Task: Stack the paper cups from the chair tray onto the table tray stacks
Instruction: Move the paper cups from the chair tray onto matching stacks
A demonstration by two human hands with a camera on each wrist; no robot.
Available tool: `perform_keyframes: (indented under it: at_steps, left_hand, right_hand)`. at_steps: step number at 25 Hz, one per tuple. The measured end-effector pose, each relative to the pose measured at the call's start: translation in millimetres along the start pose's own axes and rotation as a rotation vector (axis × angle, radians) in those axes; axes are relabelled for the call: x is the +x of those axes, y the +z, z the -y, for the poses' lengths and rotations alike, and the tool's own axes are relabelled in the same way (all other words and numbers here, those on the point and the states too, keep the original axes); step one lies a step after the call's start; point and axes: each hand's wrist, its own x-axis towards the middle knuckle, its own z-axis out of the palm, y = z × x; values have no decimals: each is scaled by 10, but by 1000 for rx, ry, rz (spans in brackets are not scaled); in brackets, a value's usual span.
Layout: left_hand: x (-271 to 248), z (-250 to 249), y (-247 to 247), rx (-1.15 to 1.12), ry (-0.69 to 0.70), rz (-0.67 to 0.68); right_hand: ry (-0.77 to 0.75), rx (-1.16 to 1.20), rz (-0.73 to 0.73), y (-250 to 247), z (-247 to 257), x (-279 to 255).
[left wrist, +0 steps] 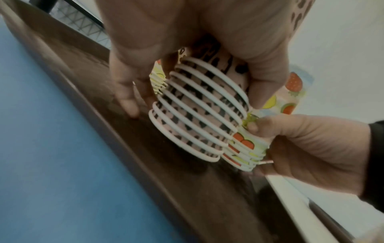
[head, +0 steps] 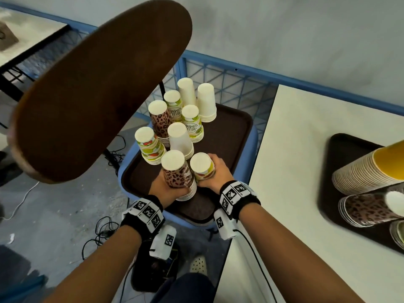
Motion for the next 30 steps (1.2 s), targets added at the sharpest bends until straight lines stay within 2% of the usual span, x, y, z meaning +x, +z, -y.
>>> perform_keyframes:
  at_steps: [5, 9, 12, 17, 20, 24, 27, 30]
  left_hand:
    - [-192, -297, 167, -65, 143, 113]
    - [-532, -643, 655, -159, 228, 332]
    - [-860, -840, 1303, -169, 242, 501]
    - [-1458, -1042, 2427, -82, 285, 597]
    - [-1743, -1310, 2907, -51, 336, 556]
    - [-1826, -1774, 3256, -136, 426, 343]
    - [-1752, -2055, 3462, -144, 468, 179]
    - [-1696, -2163, 3638, -133, 470, 115]
  right_hand:
    - [-85, 82, -142, -327, -58, -432]
    - [-110, 184, -304, -856, -386, -1109]
    - [-85, 181, -416, -1325, -759, -1741]
    - [-25, 284, -583, -2025, -1377, -2695]
    - [-11, 354, -735, -2454, -1641, -3148]
    - [-26, 441, -962, -2968, -1956, -3260]
    - [-49, 428, -975, -3200, -2100, -3125]
    - [-41, 371, -958, -3291, -2198, -2910]
